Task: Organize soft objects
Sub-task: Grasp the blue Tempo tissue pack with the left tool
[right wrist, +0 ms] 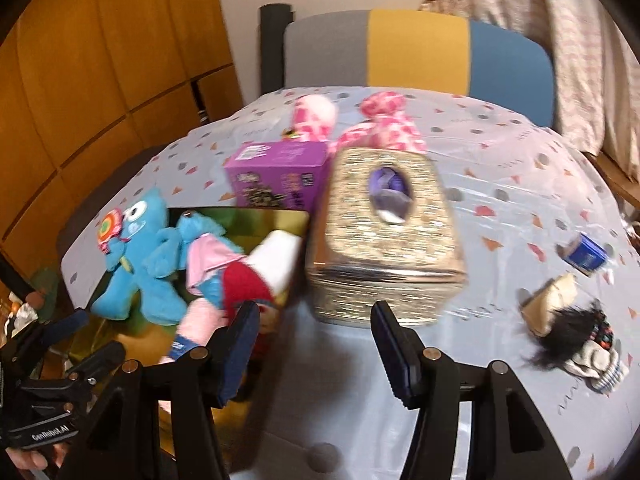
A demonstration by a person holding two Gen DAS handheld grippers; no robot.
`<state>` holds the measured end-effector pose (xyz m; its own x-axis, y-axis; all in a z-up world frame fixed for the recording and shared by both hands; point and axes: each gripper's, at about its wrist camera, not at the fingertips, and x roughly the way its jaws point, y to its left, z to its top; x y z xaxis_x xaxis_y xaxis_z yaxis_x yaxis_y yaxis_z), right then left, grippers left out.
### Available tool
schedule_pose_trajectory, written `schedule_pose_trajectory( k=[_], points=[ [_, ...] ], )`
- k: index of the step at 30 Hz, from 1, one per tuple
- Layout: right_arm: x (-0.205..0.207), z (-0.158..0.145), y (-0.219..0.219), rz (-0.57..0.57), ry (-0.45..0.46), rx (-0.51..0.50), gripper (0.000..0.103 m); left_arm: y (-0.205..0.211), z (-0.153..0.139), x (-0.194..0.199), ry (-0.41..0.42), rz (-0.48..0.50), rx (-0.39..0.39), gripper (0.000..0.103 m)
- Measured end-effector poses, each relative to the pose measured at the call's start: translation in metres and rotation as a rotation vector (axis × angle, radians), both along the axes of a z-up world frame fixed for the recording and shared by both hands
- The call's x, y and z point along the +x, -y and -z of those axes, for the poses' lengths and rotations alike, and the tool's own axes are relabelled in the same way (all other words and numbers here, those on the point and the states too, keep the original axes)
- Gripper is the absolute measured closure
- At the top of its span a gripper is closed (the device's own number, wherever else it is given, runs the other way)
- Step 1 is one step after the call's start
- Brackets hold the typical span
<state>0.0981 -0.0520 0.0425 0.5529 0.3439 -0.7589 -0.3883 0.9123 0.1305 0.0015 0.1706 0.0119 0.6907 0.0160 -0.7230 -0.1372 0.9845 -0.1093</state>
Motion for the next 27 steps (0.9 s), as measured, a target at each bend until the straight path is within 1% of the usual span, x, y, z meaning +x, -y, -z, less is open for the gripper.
schedule_pose_trajectory(
  k=[9,13,18,21,22,25,27],
  points=[
    [0.010,0.002,0.084,0.202,0.000,-0.030,0.044,0.027,-0.004,-0.001,0.007,0.071,0.028,0.019],
    [0.014,0.001,0.127,0.317,0.001,-0.038,0.044,0.042,-0.006,0.000,0.007,0.116,0.042,0.019],
    [0.019,-0.001,0.184,0.483,0.016,-0.033,0.044,0.067,-0.008,0.002,0.010,0.190,0.057,0.019],
    [0.020,-0.001,0.219,0.591,0.030,-0.023,0.038,0.080,-0.010,0.003,0.014,0.230,0.063,0.019],
    [0.019,-0.001,0.233,0.635,0.040,-0.020,0.038,0.085,-0.010,0.003,0.015,0.243,0.066,0.019],
    [0.017,0.006,0.267,0.741,0.054,-0.010,0.038,0.100,-0.010,0.005,0.010,0.283,0.067,0.019],
    [0.014,0.012,0.286,0.812,0.053,0.018,0.038,0.110,-0.009,0.008,-0.004,0.312,0.062,0.019]
  ],
)
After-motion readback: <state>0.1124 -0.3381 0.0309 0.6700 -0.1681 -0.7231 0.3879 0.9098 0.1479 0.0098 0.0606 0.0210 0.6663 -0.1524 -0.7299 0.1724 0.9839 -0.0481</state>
